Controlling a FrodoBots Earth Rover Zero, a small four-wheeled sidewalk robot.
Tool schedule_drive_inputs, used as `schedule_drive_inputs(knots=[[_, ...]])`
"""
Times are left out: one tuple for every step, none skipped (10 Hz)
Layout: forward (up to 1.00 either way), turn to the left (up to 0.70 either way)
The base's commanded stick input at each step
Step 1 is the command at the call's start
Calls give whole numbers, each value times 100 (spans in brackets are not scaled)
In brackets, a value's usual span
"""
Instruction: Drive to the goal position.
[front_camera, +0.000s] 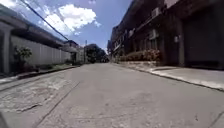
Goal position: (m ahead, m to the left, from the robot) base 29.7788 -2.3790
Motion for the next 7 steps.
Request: schedule_drive_inputs(knots=[[85, 0], [85, 0], [85, 0], [85, 0], [85, 0], [85, 0], [85, 0]])
